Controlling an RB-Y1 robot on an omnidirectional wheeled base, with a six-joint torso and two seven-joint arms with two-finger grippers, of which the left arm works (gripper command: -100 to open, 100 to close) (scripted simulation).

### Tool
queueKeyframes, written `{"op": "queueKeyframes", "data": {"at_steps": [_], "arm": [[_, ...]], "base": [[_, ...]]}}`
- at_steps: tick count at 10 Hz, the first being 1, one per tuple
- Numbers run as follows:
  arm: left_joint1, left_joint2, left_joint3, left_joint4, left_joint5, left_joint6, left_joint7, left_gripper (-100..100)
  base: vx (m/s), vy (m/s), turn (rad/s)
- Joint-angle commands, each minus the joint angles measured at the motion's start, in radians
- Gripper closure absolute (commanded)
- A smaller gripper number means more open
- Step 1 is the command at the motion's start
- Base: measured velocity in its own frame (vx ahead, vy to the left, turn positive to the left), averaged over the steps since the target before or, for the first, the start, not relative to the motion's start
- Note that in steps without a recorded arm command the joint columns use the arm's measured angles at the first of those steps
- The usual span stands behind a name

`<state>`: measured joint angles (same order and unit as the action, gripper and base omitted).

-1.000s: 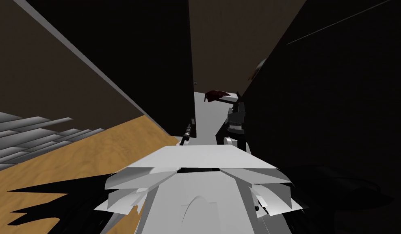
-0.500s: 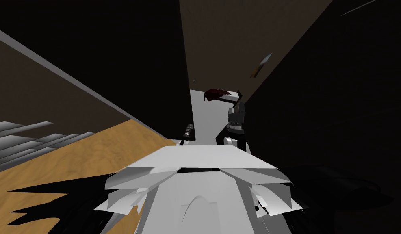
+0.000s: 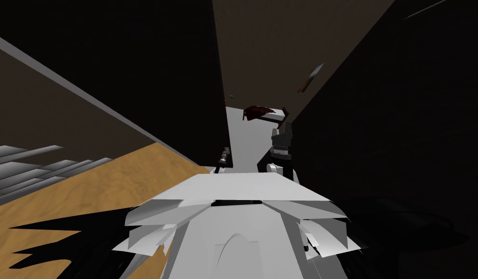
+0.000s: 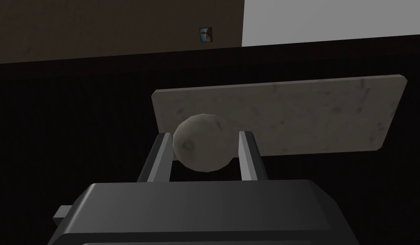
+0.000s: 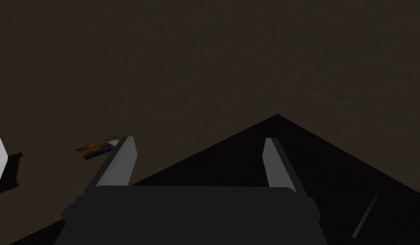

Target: Push the door open

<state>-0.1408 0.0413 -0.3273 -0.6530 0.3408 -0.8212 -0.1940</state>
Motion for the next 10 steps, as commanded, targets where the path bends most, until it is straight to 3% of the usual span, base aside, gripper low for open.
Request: {"op": "queueKeyframes", "data": {"at_steps": [1, 2, 3, 9, 10], "arm": [[-0.001, 0.000, 0.001, -0.001, 0.001, -0.002, 0.001, 100], [-0.001, 0.000, 0.001, -0.001, 0.001, -0.002, 0.001, 100], [0.000, 0.013, 0.014, 0.002, 0.006, -0.001, -0.008, 100], [-0.003, 0.032, 0.052, 0.006, 0.022, -0.006, -0.029, 100], [0.008, 0.029, 0.047, -0.009, 0.026, 0.008, -0.034, -100]], "base": [[-0.008, 0.000, 0.003], [0.000, 0.000, 0.000], [0.118, -0.022, 0.058], [0.174, -0.039, 0.069], [-0.091, -0.034, 0.075]]}}
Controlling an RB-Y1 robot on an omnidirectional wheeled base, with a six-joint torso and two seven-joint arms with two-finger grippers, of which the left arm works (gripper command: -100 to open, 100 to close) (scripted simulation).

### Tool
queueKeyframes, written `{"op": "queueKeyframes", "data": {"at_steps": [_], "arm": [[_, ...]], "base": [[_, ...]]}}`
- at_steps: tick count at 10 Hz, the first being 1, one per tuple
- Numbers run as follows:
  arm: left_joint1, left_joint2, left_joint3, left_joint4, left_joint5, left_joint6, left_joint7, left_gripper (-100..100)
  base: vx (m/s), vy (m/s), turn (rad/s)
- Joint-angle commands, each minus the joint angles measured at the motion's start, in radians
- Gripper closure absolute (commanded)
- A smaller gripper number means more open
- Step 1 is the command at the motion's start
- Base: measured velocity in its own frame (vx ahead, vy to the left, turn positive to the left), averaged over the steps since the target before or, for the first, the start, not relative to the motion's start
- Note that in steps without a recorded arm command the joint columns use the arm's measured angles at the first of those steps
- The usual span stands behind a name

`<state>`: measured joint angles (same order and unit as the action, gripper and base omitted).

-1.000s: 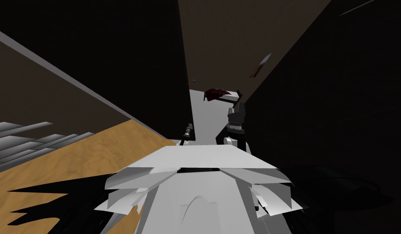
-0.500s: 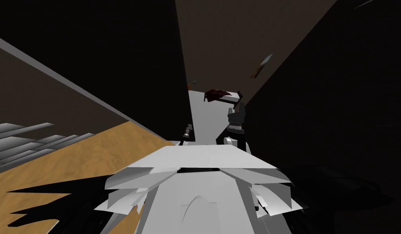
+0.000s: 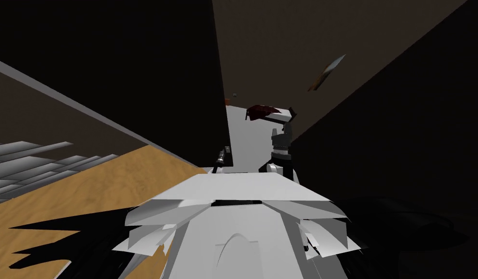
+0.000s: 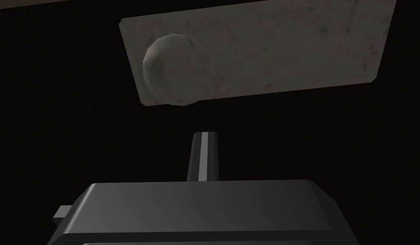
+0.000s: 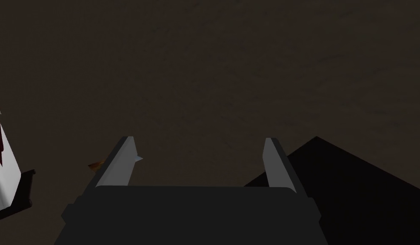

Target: Push the door open

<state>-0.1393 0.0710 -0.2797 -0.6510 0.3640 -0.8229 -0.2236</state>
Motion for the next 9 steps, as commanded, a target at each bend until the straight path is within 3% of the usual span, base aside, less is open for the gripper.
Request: {"op": "queueKeyframes", "data": {"at_steps": [1, 4, 5, 7, 9], "arm": [[0.007, -0.002, 0.000, -0.013, 0.004, 0.010, -0.005, -100], [0.009, -0.033, 0.003, -0.024, 0.015, 0.017, -0.010, -100], [0.010, -0.058, 0.005, -0.028, 0.019, 0.020, -0.012, -100], [0.001, -0.031, 0.005, -0.006, 0.020, 0.003, -0.004, -100], [0.002, -0.025, 0.006, -0.004, 0.022, -0.001, -0.005, -100]], "base": [[-0.219, -0.048, 0.059], [-0.255, -0.045, 0.053], [-0.237, -0.037, 0.066], [-0.015, -0.011, -0.012], [0.154, -0.018, -0.022]]}}
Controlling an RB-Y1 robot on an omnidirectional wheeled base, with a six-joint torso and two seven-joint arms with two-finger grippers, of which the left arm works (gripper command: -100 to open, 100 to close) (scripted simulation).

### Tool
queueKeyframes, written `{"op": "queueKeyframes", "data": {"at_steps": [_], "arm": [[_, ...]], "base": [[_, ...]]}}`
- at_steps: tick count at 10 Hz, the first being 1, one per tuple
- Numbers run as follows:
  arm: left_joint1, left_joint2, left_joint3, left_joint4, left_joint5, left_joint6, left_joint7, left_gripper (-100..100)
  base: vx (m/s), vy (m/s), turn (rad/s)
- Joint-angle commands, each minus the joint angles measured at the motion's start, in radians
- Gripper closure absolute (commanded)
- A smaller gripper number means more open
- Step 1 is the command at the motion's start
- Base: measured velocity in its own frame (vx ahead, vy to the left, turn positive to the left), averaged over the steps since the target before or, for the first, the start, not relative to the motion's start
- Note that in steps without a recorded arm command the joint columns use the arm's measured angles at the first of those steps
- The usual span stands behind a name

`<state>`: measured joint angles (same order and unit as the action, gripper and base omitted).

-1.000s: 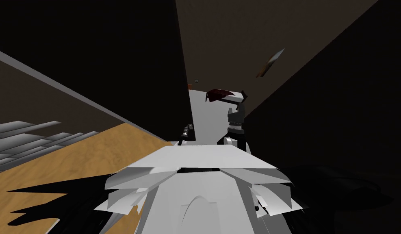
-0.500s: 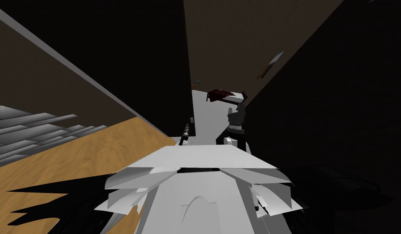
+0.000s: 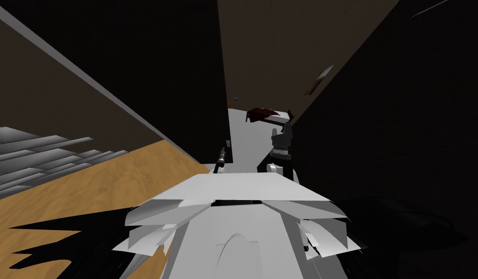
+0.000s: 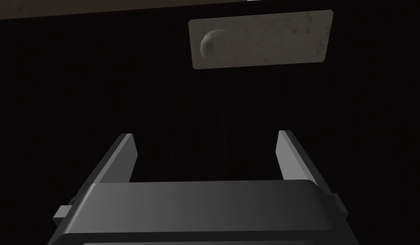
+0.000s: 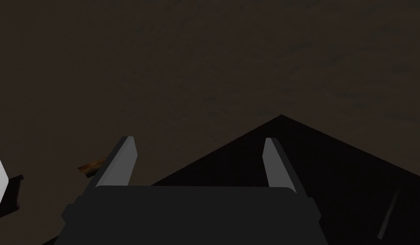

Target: Push the door open

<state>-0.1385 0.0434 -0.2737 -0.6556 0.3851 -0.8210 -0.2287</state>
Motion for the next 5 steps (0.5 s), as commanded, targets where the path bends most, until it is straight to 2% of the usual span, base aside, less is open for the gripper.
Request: {"op": "queueKeyframes", "data": {"at_steps": [1, 5], "arm": [[0.001, 0.005, 0.001, 0.001, 0.002, -0.006, 0.000, -100], [0.003, 0.002, 0.005, 0.005, 0.008, -0.021, -0.002, -100]], "base": [[0.200, -0.042, -0.026], [0.219, -0.027, -0.030]]}}
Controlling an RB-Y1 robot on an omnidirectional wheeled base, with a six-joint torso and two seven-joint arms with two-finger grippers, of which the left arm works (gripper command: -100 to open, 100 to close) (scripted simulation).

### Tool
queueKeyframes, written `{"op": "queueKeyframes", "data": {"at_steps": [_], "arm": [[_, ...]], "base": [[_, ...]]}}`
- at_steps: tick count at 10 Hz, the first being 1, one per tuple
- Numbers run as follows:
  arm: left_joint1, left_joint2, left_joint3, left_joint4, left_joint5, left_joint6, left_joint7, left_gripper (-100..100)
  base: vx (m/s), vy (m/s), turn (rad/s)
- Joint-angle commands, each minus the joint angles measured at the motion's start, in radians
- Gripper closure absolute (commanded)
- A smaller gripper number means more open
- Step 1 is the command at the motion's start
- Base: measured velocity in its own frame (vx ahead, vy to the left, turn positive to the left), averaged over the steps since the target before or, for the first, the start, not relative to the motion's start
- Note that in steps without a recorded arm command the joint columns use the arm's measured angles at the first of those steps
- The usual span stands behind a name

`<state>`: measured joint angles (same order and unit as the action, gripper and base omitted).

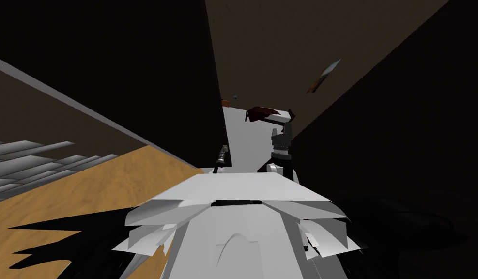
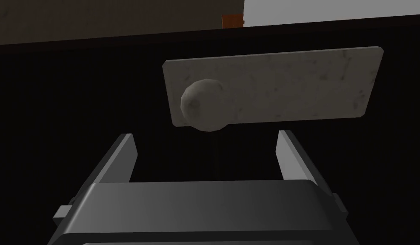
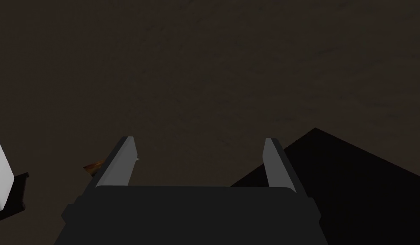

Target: Push the door open

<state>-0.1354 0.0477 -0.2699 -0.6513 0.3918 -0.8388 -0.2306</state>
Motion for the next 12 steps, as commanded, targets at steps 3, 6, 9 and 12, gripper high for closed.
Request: {"op": "queueKeyframes", "data": {"at_steps": [3, 6, 9, 12], "arm": [[-0.001, -0.011, 0.002, 0.008, 0.003, -0.011, 0.000, -100], [-0.001, -0.011, 0.002, 0.008, 0.003, -0.011, 0.000, 100], [-0.001, -0.011, 0.002, 0.008, 0.003, -0.011, 0.000, 100], [-0.003, 0.003, 0.034, 0.011, 0.023, -0.011, -0.029, 100]], "base": [[0.177, -0.018, -0.013], [-0.020, 0.003, -0.009], [-0.007, 0.000, 0.001], [0.129, -0.036, 0.057]]}}
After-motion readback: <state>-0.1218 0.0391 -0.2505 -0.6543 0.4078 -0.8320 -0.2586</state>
